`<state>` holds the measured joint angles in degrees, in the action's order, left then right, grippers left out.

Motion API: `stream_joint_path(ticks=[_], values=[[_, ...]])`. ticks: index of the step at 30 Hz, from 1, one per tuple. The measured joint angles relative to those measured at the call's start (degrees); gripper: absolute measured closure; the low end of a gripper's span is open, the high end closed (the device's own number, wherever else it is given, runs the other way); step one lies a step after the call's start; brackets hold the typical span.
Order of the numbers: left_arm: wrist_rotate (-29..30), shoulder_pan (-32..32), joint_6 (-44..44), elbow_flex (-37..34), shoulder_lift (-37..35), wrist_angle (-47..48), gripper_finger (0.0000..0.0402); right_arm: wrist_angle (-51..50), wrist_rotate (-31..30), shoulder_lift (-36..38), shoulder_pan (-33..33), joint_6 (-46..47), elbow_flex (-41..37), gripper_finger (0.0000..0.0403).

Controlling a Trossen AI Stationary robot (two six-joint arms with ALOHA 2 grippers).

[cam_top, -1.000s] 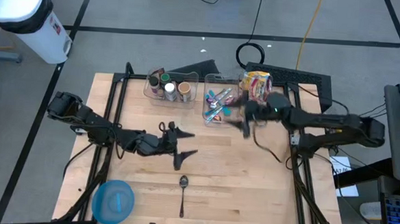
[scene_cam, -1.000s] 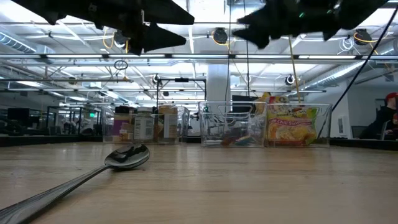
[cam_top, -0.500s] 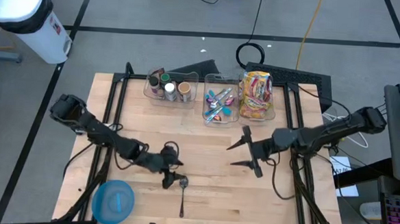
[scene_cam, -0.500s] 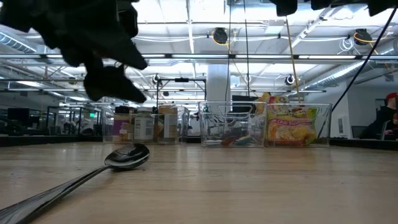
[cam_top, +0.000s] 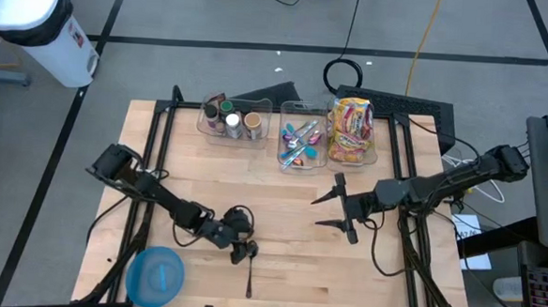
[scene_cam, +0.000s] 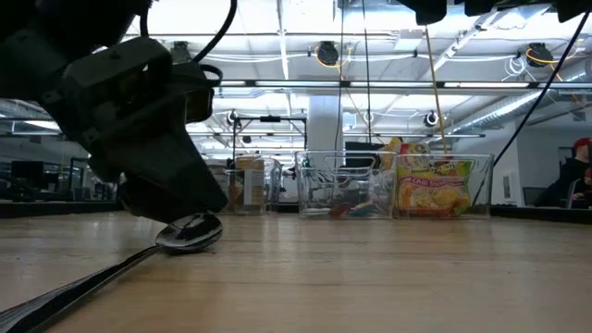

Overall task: Pick & Place Food Item
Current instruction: Put the black spoon into the middle transparent bin

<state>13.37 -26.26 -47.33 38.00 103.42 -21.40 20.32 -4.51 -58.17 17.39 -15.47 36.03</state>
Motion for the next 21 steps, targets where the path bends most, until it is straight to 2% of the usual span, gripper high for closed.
stream_joint_path(ticks=[4,7,16,21], values=[[-1.9,-0.6,1.2,0.0,0.3,-1.8,0.0095,0.0,0.0,0.0,0.0,0.5,0.0,0.0166],[-2.7,-1.5,2.7,-0.1,0.4,-2.7,0.0120,0.0,0.0,0.0,0.0,0.5,0.0,0.0165],[-3.9,-2.0,3.7,-0.1,0.5,-2.2,0.0252,-0.1,0.0,0.0,0.0,0.5,0.0,0.0166],[-3.5,-1.9,3.7,-0.1,0.4,-1.2,0.0337,-0.1,0.0,0.0,0.0,0.5,0.0,0.0166]])
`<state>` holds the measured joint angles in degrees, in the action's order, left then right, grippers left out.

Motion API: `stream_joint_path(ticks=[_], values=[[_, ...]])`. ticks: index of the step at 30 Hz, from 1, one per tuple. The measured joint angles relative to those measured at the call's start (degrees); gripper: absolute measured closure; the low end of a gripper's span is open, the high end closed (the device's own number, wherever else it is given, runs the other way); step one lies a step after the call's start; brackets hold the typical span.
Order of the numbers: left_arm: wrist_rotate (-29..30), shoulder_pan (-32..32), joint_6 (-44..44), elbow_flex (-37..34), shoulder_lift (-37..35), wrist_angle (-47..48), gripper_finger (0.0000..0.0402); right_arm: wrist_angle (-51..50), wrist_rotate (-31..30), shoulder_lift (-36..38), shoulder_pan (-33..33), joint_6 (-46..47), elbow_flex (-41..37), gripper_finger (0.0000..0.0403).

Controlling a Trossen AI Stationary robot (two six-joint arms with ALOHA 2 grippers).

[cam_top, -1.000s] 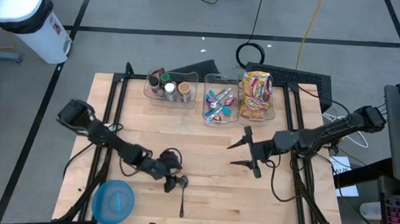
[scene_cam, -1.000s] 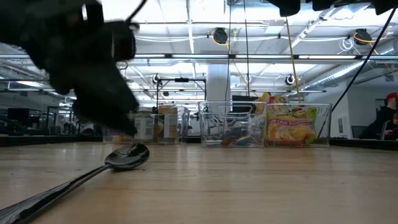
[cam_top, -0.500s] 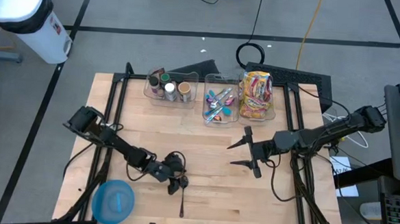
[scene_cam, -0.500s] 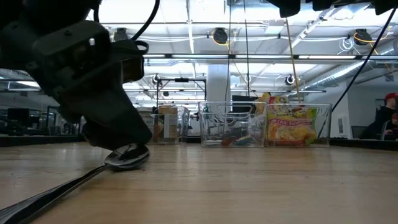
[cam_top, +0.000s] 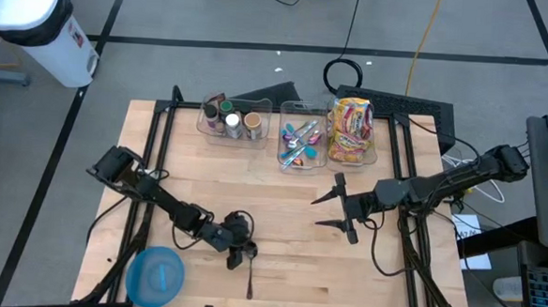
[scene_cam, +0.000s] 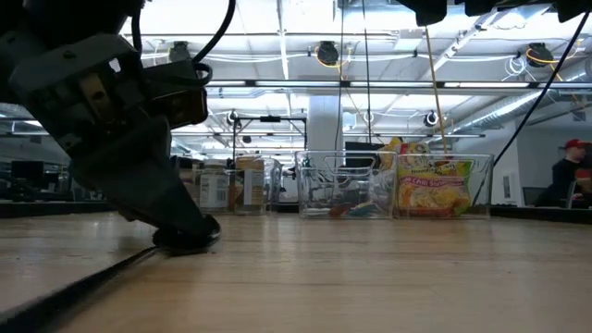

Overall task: Pick & Place Food Item
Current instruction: Put the black spoon into the middle transparent bin

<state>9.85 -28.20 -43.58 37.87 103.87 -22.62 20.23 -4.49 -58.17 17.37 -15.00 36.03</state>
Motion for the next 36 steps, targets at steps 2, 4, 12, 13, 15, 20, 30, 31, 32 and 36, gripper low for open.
stream_joint_path(ticks=[2,4,12,13,15,20,30,31,32,36], values=[[-2.1,0.4,0.4,0.0,-0.5,0.3,0.0374,0.0,0.0,0.0,0.0,0.0,0.0,0.0165],[-3.2,1.1,0.4,0.1,-1.5,0.3,0.0386,0.0,0.0,0.0,0.0,0.0,0.0,0.0165],[2.3,3.3,16.5,3.0,-12.8,6.0,0.0391,0.3,-0.2,0.0,0.0,0.8,0.0,0.0165],[4.0,3.5,19.7,4.0,-14.5,6.8,0.0395,0.6,-0.2,0.0,0.0,0.8,0.0,0.0165],[8.4,3.9,26.1,5.9,-17.2,9.1,0.0394,1.2,-0.2,0.0,0.0,0.8,0.0,0.0165],[19.4,4.0,42.5,11.5,-20.2,9.4,0.0395,2.5,-0.4,-0.6,0.0,1.5,0.0,0.0165],[23.9,5.7,47.9,14.9,-19.8,10.0,0.0396,19.0,-7.4,-14.2,-0.7,2.6,0.0,0.0165],[24.3,5.7,47.6,14.9,-19.8,10.0,0.0394,21.2,-7.4,-16.1,-1.0,2.6,0.1,0.0165],[24.6,5.7,47.4,14.9,-19.8,10.0,0.0393,22.1,-7.4,-17.6,-1.5,2.8,0.6,0.0165],[25.3,5.6,46.9,14.9,-19.8,11.2,0.0397,22.6,-7.0,-23.0,-3.7,6.8,3.8,0.0165]])
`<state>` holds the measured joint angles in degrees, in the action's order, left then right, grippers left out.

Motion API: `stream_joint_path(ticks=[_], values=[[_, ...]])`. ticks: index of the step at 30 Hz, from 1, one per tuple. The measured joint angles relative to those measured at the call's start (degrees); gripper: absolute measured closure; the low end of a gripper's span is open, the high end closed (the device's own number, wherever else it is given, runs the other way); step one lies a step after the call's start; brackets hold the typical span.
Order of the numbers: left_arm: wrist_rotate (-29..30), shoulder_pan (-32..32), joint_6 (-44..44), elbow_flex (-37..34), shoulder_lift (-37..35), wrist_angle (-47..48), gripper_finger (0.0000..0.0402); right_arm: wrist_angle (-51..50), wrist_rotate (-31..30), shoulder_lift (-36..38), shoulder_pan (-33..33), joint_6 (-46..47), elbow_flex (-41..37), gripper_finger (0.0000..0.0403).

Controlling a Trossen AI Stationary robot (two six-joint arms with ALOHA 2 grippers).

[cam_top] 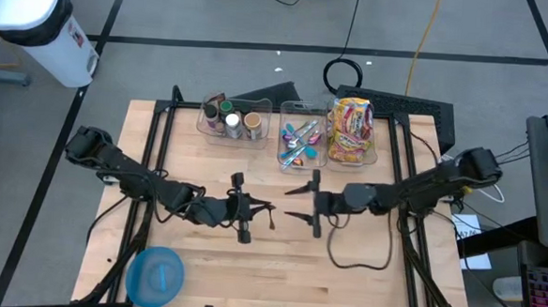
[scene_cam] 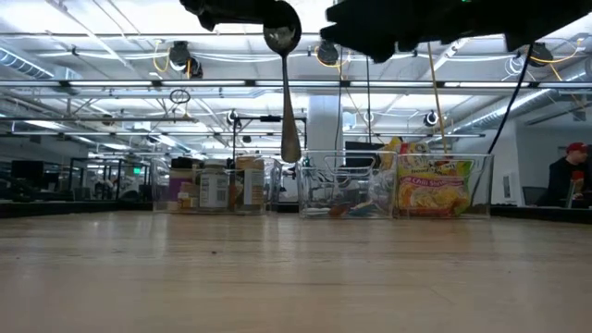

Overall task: Pick & Place Food Item
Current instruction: Put the black spoon into the middle transparent bin

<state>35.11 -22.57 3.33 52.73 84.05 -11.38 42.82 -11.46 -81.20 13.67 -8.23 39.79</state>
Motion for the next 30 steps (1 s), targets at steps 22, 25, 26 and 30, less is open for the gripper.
stream_joint_path(ticks=[22,25,26,30], values=[[0.1,0.4,-3.5,0.0,0.0,2.3,0.0390,2.8,5.8,-8.9,-3.2,7.8,5.8,0.0295],[0.0,0.8,-3.7,0.0,0.0,2.3,0.0397,2.7,5.8,-8.9,-3.2,7.6,5.8,0.0317],[0.0,0.8,-3.8,0.0,0.0,2.3,0.0396,2.7,5.8,-8.9,-3.2,7.6,5.8,0.0324],[-0.3,1.2,-4.2,0.0,0.0,2.3,0.0387,2.7,5.8,-8.9,-3.2,7.5,5.8,0.0354]])
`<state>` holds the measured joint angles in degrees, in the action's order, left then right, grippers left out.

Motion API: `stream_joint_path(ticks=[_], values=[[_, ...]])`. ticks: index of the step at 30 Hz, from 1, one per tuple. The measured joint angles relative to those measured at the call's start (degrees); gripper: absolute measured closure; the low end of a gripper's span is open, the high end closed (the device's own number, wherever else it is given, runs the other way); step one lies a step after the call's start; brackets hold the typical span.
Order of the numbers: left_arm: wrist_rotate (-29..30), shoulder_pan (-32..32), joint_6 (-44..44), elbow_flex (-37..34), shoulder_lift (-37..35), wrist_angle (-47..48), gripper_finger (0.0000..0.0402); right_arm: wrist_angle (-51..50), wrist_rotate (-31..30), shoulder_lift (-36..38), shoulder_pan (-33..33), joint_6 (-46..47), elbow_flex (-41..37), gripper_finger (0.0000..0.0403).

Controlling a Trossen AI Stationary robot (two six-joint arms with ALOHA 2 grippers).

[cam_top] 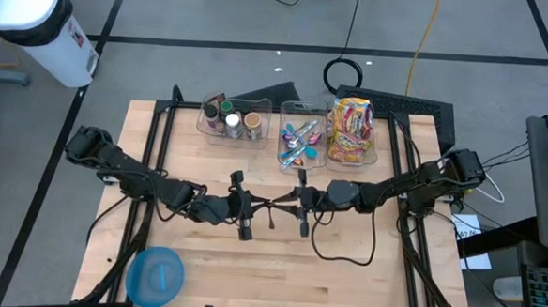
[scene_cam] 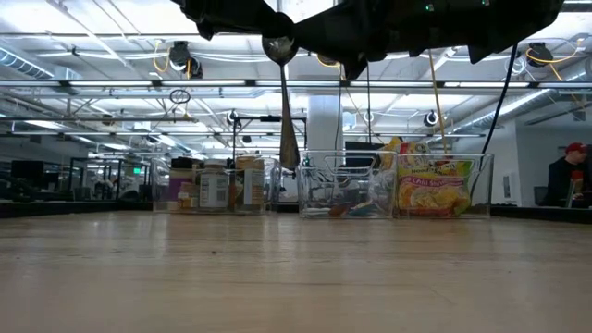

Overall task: Pick & Place Food Item
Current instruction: Put the black spoon into the middle transparent bin

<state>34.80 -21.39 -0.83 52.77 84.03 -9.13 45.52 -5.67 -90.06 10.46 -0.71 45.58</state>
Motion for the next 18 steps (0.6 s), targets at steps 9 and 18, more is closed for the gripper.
stream_joint_path(ticks=[9,18], values=[[-0.1,0.0,-0.6,0.0,0.0,0.0,0.0381,-0.2,-0.1,0.0,0.0,-1.6,0.0,0.0399],[0.2,-1.0,1.1,0.0,-0.1,-6.8,0.0335,-1.1,1.5,0.1,-0.2,-1.9,0.0,0.0403]])
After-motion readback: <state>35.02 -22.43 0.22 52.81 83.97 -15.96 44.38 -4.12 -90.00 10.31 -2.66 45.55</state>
